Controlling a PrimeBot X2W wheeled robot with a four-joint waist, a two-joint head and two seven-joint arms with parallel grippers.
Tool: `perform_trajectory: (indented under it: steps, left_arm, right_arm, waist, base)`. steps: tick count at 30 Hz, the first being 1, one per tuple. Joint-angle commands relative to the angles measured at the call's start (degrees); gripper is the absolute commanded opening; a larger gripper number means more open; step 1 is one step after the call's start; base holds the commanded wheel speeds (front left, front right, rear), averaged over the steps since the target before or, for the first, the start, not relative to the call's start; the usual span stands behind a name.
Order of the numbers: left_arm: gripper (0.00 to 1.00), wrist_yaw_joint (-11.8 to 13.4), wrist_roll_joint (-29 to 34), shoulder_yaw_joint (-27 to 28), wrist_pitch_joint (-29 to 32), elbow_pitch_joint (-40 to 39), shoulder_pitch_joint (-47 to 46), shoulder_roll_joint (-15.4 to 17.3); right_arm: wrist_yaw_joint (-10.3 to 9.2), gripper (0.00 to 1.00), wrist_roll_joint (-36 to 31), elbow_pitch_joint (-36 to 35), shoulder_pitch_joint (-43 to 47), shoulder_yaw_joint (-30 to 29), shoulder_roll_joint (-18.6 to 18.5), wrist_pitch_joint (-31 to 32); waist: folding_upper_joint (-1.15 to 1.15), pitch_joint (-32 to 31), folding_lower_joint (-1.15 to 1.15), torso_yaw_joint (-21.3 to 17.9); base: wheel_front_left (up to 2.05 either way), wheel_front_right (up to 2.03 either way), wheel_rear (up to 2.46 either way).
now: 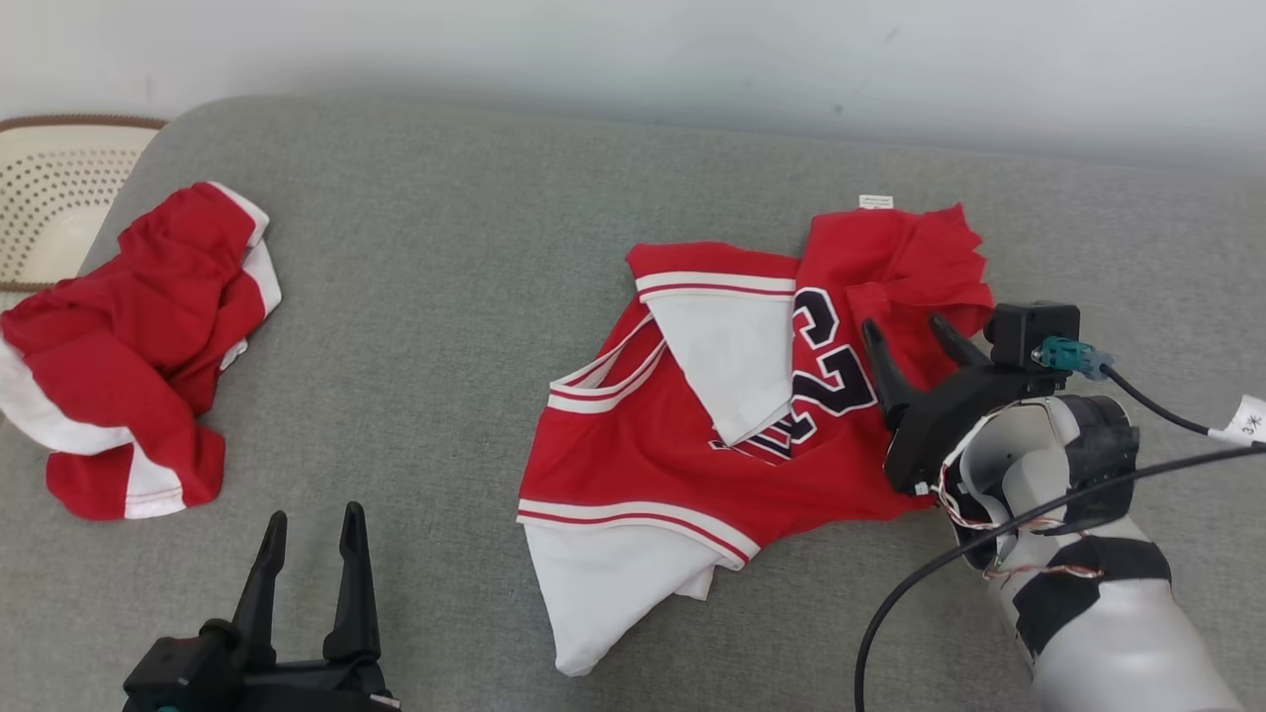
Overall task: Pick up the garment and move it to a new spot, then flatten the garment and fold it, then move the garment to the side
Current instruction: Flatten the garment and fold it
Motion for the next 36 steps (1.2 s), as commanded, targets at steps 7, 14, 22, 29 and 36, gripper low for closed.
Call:
perform_trajectory:
  steps: [7,14,22,29,36]
  left_arm:
    - [1.00,0.3,-0.9,-0.5,-0.2,0.1,-1.0,0.0]
    - [1.00,0.4,-1.4,-1.2,-0.2,0.1,-1.6,0.0]
    - [1.00,0.8,-1.3,-1.2,-0.2,0.6,-1.0,0.0]
    - [1.00,1.2,-1.0,-0.8,-0.2,0.6,1.1,0.0]
    - [1.00,1.1,-0.5,-0.4,-0.2,0.4,2.3,0.0]
  right_arm:
    - [-0.04,1.00,-1.7,8.9,-5.3,-1.3,0.6,-2.9]
    - [-0.04,0.00,-2.8,15.2,-9.1,-2.3,1.3,-6.5]
    - [-0.04,0.00,-1.9,17.4,-9.7,-2.0,2.1,-10.7]
    - [-0.04,0.00,4.6,7.6,-2.2,-1.7,0.9,-12.0]
    - [-0.04,0.00,8.9,-3.8,6.3,-1.9,-1.1,-11.3]
  waist:
    - [0.00,1.8,0.00,2.1]
    - [0.00,2.7,0.00,3.2]
    - [0.00,1.8,0.00,3.2]
    - [0.00,-1.1,0.00,0.1]
    - [0.00,-2.5,0.00,-3.4]
  base:
    - [0.00,0.00,0.00]
    - [0.00,0.00,0.00]
    - [0.00,0.00,0.00]
    - [0.00,0.00,0.00]
    - [0.00,0.00,0.00]
